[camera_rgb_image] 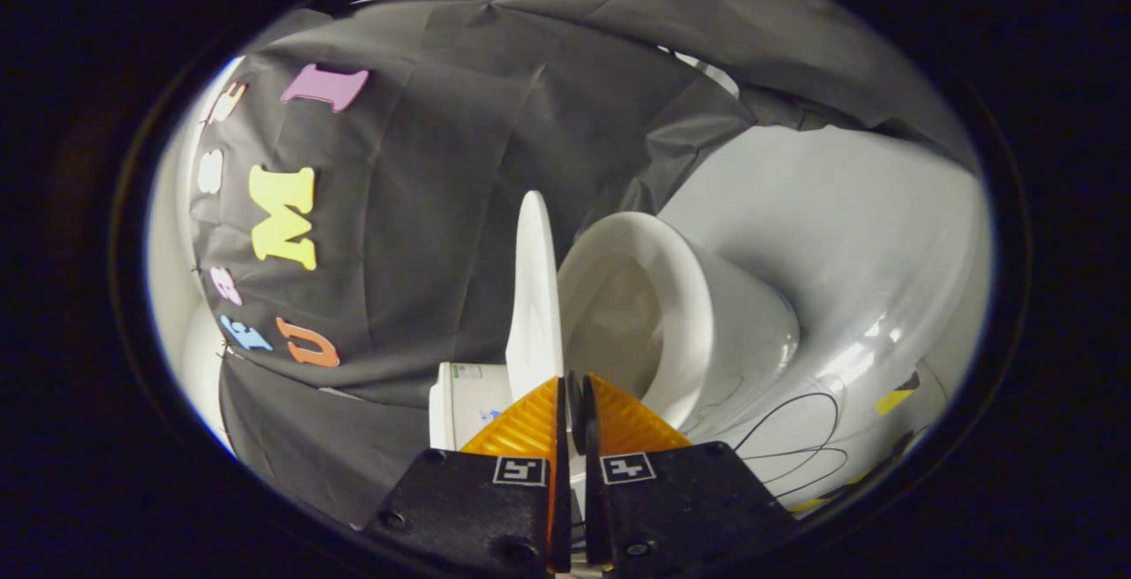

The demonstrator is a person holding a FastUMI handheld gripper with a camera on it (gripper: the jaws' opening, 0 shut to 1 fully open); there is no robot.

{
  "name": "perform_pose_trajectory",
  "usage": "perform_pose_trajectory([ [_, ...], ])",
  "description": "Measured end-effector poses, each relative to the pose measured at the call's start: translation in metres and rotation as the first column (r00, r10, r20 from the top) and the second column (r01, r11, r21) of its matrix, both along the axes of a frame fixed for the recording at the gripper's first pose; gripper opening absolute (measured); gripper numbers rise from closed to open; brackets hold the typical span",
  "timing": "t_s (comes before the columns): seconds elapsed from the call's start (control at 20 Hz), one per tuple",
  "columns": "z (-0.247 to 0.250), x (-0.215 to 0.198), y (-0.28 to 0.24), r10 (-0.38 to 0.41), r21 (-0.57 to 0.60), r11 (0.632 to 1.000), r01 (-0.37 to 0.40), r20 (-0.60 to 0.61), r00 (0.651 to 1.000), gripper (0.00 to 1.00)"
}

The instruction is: Open the toilet lid.

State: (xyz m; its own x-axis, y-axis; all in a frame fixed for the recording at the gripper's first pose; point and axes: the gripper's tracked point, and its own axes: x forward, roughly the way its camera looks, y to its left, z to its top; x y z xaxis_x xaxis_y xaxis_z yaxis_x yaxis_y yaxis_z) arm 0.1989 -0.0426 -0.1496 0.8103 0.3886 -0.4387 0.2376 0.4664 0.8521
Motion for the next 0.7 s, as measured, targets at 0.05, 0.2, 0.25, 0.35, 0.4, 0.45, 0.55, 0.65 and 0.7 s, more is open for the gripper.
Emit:
perform_pose_trajectory([
  [0.05, 0.005, -0.001, 0.004, 0.013, -0.021, 1.000, -0.013, 0.010, 1.000, 0.10],
  [0.2, 0.027, -0.002, 0.016, 0.053, -0.059, 0.997, -0.051, 0.045, 0.998, 0.10],
  [0.25, 0.036, -0.001, 0.020, 0.061, -0.058, 0.997, -0.058, 0.057, 0.997, 0.10],
  [0.35, 0.049, 0.000, 0.030, 0.071, -0.057, 0.996, -0.067, 0.071, 0.995, 0.10],
  [0.4, 0.054, 0.000, 0.034, 0.080, -0.067, 0.995, -0.075, 0.079, 0.994, 0.10],
  [0.45, 0.057, 0.000, 0.038, 0.092, -0.086, 0.993, -0.085, 0.083, 0.992, 0.10],
  [0.55, 0.066, -0.001, 0.044, 0.103, -0.112, 0.989, -0.092, 0.091, 0.991, 0.10],
  [0.65, 0.075, -0.001, 0.052, 0.109, -0.130, 0.987, -0.095, 0.104, 0.989, 0.10],
  [0.7, 0.078, -0.002, 0.056, 0.109, -0.140, 0.986, -0.094, 0.107, 0.988, 0.10],
])
